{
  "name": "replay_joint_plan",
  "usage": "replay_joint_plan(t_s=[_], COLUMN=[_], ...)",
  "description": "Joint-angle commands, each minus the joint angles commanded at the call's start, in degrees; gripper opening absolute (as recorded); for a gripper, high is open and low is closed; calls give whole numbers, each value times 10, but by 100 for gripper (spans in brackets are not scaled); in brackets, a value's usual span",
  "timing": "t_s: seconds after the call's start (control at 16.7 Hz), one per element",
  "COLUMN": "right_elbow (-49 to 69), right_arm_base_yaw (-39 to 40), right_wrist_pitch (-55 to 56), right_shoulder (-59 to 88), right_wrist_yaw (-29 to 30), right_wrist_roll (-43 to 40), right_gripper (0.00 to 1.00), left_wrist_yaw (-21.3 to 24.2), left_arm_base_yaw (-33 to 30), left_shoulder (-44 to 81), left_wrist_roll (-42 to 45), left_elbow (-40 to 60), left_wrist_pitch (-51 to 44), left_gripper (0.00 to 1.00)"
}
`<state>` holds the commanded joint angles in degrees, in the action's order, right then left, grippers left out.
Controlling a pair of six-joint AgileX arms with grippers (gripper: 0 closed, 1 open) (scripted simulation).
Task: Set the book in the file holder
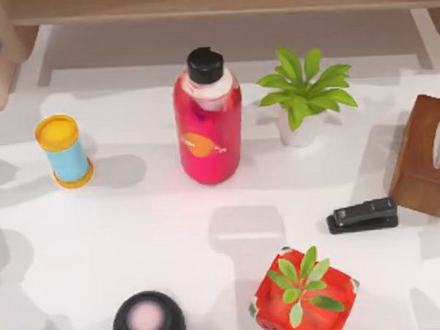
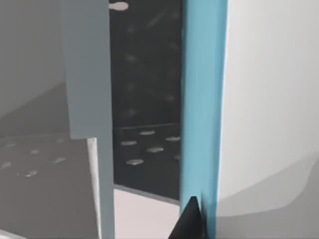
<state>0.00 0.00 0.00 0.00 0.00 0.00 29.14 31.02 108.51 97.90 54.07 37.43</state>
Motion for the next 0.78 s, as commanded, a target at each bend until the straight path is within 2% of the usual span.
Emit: replay_joint_plan(t_s=[0.18, 0.54, 0.78], right_elbow=[0, 0, 0], right_arm_base_yaw=[0, 0, 0], right_wrist_pitch=[0, 0, 0], right_shoulder=[0, 0, 0], right_wrist_yaw=[0, 0, 0], right_wrist_roll=[0, 0, 0], right_gripper=[100, 100, 100], left_wrist_yaw=[20, 19, 6], left_arm_base_yaw=[-19, -17, -33], left_shoulder=[9, 9, 39], left_wrist_roll=[18, 18, 12], left_elbow=[-7, -4, 36], left_wrist_pitch=[10, 9, 5], left_gripper=[0, 0, 0])
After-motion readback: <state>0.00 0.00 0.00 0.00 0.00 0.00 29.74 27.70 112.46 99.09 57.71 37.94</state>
